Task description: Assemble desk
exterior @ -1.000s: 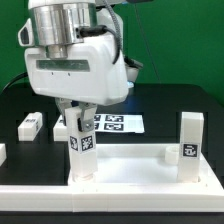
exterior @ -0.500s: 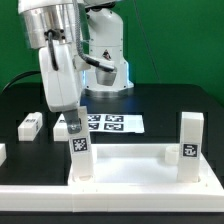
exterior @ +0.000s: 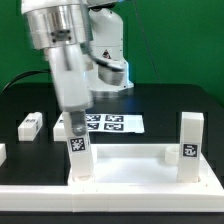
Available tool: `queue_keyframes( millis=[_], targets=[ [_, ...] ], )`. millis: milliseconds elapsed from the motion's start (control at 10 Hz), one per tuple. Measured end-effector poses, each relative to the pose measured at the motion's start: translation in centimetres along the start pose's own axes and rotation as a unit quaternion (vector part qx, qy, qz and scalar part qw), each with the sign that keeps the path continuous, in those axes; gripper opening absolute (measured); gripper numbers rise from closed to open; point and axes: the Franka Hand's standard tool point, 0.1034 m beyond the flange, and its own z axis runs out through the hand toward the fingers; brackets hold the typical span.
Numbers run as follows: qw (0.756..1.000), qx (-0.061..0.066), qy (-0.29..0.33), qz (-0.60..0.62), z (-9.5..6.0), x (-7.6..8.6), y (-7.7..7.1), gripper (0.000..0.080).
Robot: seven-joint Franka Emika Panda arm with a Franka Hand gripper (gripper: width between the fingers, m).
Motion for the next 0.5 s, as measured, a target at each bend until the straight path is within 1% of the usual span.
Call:
queue_keyframes(
  millis=[100, 200, 500],
  targets=[
    [0.993, -0.01, -0.004, -0.116, -0.02, -0.6, -0.16, 0.063],
    [0.986, -0.01, -0.007, -0.168, 0.05, -0.65, -0.09, 0.0644],
    [0.959, -0.009, -0.007, -0.283, 0.05, -0.56, -0.06, 0.0649]
  ],
)
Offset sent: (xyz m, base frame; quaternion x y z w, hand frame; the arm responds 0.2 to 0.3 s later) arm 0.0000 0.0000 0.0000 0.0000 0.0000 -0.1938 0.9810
